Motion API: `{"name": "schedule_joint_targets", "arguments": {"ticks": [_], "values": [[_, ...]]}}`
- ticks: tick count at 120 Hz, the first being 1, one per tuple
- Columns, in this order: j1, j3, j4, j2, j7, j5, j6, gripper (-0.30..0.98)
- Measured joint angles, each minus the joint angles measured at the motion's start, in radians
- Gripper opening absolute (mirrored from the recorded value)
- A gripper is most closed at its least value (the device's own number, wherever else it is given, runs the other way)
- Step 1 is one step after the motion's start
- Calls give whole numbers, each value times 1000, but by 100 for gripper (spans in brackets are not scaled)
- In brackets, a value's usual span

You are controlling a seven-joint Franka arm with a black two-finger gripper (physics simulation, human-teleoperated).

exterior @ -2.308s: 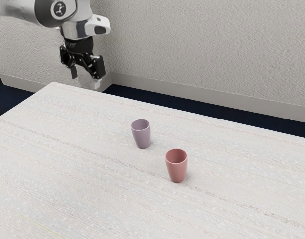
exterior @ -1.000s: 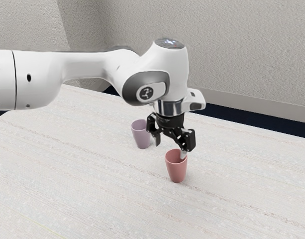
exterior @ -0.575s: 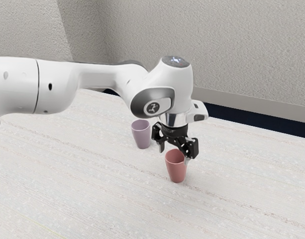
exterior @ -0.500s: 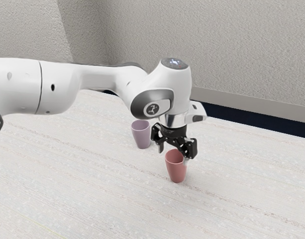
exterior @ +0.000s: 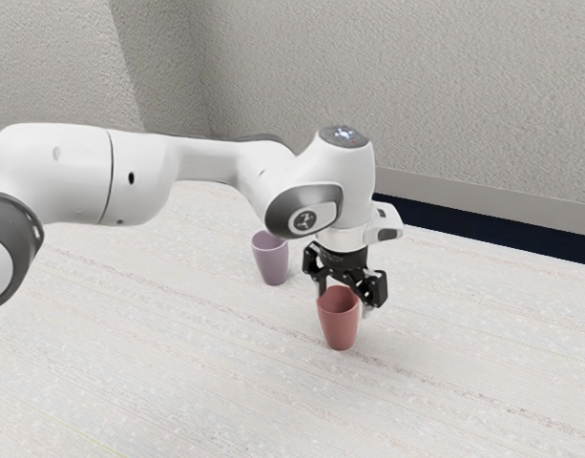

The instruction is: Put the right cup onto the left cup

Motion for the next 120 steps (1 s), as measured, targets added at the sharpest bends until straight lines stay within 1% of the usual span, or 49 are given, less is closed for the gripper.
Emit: {"name": "schedule_joint_targets", "arguments": {"ticks": [43,80,85,91,109,120], "values": [[-4,-4,65,73,9,39,5,69],[-9,-3,86,129,13,49,14,68],[-10,-3,86,131,13,49,15,65],[-10,-3,86,131,13,50,17,58],[-12,-4,86,131,12,60,19,30],[-12,-5,86,131,12,67,20,16]]}}
